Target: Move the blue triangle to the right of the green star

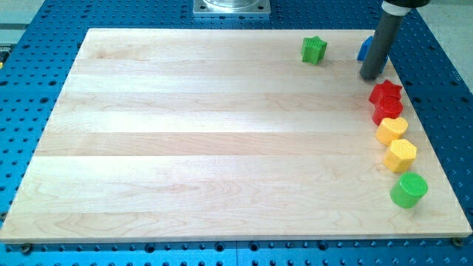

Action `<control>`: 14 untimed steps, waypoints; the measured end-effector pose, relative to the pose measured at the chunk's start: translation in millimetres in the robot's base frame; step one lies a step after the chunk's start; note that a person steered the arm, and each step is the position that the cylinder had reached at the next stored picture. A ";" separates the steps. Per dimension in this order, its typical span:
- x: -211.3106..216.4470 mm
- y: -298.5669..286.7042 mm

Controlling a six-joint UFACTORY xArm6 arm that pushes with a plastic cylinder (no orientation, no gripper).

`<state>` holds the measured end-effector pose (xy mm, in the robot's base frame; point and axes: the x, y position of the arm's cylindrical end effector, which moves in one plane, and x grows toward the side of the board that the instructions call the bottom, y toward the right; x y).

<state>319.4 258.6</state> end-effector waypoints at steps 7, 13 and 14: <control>-36.0 85.5; -67.7 15.8; -93.5 45.8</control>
<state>225.9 304.4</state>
